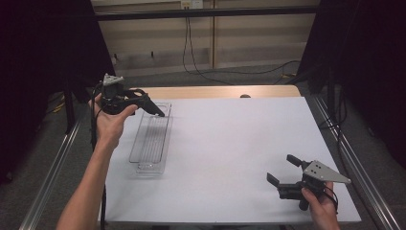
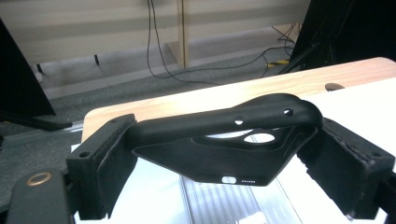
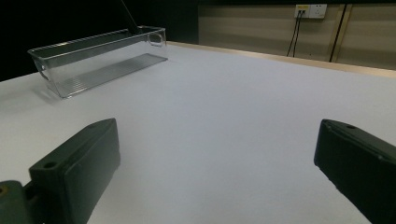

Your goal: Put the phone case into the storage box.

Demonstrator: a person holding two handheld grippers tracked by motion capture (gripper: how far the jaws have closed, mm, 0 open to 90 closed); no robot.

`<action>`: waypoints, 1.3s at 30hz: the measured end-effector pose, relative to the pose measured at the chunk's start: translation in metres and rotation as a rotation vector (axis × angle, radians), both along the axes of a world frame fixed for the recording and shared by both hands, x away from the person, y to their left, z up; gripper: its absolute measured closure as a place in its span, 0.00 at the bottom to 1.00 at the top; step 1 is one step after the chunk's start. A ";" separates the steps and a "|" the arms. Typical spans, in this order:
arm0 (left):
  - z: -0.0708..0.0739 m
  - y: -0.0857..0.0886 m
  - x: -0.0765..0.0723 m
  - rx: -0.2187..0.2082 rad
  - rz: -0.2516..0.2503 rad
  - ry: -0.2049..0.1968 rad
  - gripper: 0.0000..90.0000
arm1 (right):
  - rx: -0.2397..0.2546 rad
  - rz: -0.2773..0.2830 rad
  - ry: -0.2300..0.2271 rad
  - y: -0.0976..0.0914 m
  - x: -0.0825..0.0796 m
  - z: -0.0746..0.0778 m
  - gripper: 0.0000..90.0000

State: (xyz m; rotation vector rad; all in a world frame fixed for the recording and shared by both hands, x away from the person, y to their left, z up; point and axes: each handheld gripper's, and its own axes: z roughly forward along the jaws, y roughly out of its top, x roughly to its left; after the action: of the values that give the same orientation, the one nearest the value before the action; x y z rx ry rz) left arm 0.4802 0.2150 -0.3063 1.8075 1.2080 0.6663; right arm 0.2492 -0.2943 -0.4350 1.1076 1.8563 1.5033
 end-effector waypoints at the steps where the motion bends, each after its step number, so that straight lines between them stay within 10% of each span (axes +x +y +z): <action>1: -0.001 -0.001 0.001 0.009 0.004 0.000 0.15 | -0.001 0.000 0.000 0.000 0.000 0.000 0.00; 39: -0.028 -0.028 0.028 0.059 0.105 0.038 0.14 | -0.005 0.005 0.007 0.000 0.000 -0.001 0.00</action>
State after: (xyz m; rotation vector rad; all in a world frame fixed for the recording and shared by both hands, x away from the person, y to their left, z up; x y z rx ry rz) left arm 0.5077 0.1871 -0.3340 1.8217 1.3283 0.7372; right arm 0.2489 -0.2941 -0.4364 1.1077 1.8683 1.4986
